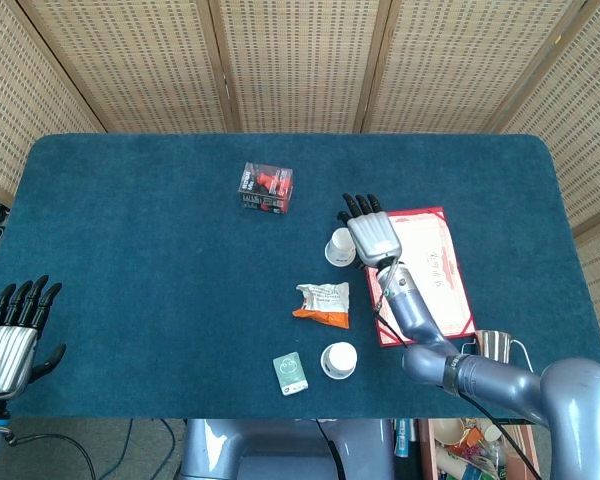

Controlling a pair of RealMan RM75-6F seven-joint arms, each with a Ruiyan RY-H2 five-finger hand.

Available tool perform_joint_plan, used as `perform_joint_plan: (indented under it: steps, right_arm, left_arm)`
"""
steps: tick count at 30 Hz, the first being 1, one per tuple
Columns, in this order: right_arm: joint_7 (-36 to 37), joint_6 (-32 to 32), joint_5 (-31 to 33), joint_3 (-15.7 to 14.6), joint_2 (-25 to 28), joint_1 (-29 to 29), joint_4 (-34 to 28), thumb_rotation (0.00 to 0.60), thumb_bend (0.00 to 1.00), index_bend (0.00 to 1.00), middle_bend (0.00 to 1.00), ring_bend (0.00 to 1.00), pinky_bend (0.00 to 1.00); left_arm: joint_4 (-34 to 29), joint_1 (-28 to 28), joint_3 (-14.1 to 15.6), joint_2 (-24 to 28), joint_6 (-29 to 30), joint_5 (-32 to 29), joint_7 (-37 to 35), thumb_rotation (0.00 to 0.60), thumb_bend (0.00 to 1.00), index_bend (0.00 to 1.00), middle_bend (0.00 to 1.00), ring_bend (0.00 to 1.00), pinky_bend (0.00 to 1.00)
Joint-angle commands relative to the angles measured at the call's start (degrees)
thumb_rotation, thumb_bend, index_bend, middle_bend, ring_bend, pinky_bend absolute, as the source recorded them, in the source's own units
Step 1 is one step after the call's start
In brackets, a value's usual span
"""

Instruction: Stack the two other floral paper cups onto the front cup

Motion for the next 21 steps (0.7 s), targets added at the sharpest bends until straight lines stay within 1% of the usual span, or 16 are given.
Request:
perform_joint_plan:
  steps: [1,6,13,17,21]
  right_arm:
    - [0.27,-0.74,0.25,0.01,-0.7,0.43,1.23,0.6,0.07,0.3,0.0,0.0,0.0]
    - [0.54,-2.09,0.03,-0.36,-2.68,1.26,5.29,0.6,0.07,0.32,0.02,0.0,0.0]
    - [1.48,-3.07,-0.71,-0.54,-4.14,1.62,8.39,0.6,0.07,0.36,0.03,0.0,0.0]
    - [1.76,-3.1,-1.03,-0.61,-4.45,1.51,8.99,0.6,0.07,0.4,0.06,0.0,0.0]
    - [1.97,-2.46,-1.61,-0.74,-4.38,1.1,8.11,0.6,0.07,0.46,0.11,0.0,0.0]
  left_arm:
    - [-0.02,0.01,0.03,-0.02,-0.03,-0.03,0.06,0.6,0.31,0.0,0.0,0.0,0.0]
    - [0.14,-0.26,0.04,-0.22,-0.73,-0.42,0.27,0.6,0.31,0.0,0.0,0.0,0.0]
    - [0.21,-0.49,0.27,-0.47,-1.29,-0.4,0.83,0.6,0.31,0.0,0.0,0.0,0.0]
    - [0.16,-0.47,0.28,-0.44,-1.19,-0.39,0.83,0.6,0.31,0.0,0.0,0.0,0.0]
    - [-0.02,-0.54,0.34,-0.38,-1.28,-0.32,1.03,0.6,0.31,0.0,0.0,0.0,0.0]
